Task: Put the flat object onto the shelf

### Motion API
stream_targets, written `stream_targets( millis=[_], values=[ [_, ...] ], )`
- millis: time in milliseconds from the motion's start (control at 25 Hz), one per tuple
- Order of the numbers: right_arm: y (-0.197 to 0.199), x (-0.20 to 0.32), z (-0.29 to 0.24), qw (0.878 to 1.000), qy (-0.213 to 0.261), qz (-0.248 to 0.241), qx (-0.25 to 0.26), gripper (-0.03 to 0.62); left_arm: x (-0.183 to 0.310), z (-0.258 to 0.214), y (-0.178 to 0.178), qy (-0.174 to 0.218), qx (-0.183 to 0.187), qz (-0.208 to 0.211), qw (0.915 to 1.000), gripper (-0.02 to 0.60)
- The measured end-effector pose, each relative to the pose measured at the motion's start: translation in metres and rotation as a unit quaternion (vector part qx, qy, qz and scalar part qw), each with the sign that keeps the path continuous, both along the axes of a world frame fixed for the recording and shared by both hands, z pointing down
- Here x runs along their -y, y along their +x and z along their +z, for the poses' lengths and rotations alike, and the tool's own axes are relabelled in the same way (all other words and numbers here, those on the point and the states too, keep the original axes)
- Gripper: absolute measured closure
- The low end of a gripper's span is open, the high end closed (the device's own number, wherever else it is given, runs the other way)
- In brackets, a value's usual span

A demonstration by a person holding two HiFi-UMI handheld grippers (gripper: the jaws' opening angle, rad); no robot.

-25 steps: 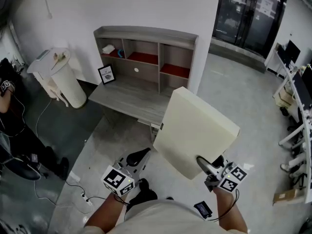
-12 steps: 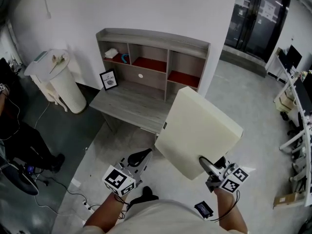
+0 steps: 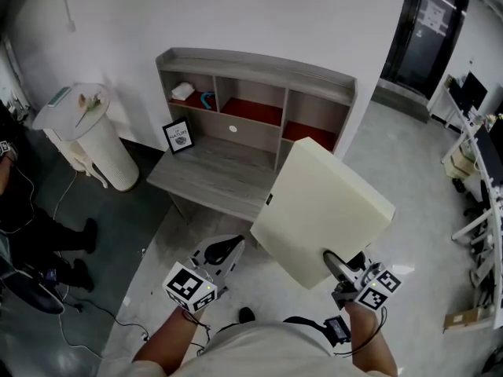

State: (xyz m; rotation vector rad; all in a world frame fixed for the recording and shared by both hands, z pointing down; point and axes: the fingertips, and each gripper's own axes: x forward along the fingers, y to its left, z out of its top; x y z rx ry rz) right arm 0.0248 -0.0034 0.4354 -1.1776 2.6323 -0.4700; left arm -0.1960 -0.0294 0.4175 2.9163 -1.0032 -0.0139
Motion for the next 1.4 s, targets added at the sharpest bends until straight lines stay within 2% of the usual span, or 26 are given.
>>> stream_targets(
  millis=[320, 520, 1040, 1200, 1400],
  values=[
    [0.012, 0.035, 0.003, 1.000, 0.002, 0.004, 0.002, 0.305, 0.035, 0.008, 0.014, -0.001, 0.004, 0.011, 0.9999, 0.569],
    [0.030, 0.076, -0.001, 1.000, 0.008, -0.014, 0.001, 0.306, 0.064, 0.002, 0.035, 0.006, 0.013, -0.007, 0.9999, 0.569],
    [0.104, 0.200, -0.032, 0.996, 0.035, -0.083, -0.001, 0.306, 0.165, -0.011, 0.113, 0.015, 0.017, -0.061, 0.9979, 0.569],
    [0.126, 0.223, -0.047, 0.993, 0.054, -0.102, -0.012, 0.306, 0.182, -0.015, 0.141, 0.027, 0.026, -0.072, 0.9967, 0.569],
    [0.141, 0.241, -0.064, 0.990, 0.069, -0.119, -0.020, 0.306, 0.190, -0.019, 0.170, 0.023, 0.024, -0.071, 0.9969, 0.569]
  ],
)
